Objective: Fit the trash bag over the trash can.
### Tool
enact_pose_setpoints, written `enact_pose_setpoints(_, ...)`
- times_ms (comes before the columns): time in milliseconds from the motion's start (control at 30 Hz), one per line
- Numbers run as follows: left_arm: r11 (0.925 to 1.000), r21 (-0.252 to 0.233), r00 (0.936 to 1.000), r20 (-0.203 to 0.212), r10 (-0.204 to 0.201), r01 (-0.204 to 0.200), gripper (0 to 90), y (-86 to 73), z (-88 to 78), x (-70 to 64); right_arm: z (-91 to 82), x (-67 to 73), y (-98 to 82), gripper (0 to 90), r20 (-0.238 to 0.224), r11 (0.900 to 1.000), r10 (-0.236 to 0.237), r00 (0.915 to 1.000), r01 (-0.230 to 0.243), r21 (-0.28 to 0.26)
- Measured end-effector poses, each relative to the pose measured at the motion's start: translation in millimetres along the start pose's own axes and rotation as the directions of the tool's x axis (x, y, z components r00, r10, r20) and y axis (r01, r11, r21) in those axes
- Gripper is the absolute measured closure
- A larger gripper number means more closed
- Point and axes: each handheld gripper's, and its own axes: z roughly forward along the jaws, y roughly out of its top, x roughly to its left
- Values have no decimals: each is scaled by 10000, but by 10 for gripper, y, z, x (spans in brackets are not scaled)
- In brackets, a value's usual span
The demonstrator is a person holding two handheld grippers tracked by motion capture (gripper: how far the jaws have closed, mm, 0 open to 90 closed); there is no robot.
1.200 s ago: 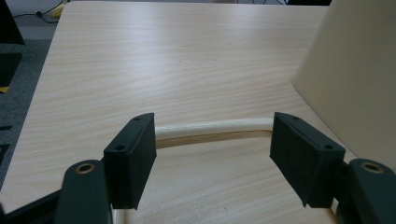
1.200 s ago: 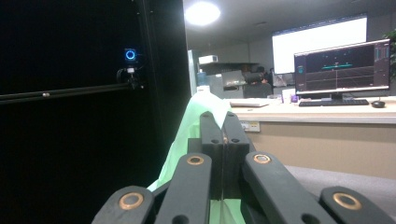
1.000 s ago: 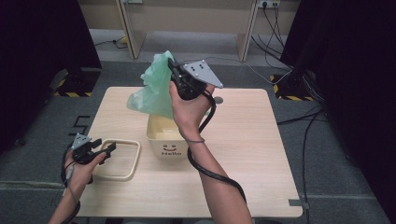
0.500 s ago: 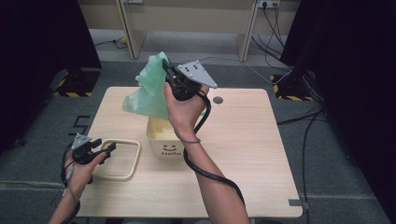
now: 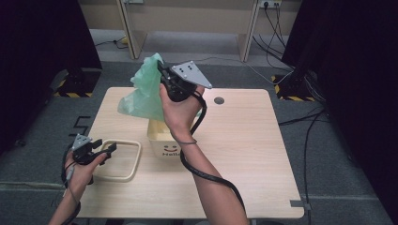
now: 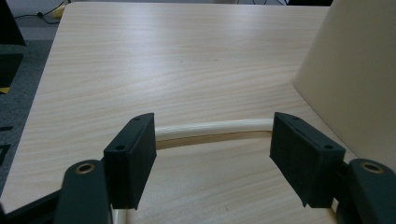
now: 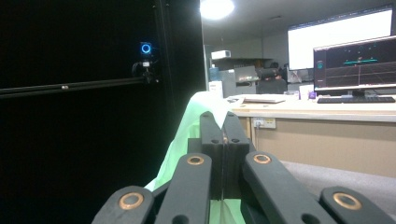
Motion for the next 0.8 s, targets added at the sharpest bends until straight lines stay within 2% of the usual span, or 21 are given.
enact_pose_setpoints(800,10000,18,10000,19,30,-30,307,-3,12,-7,87,145,-56,900,-324,9999,-12,9995,18,166)
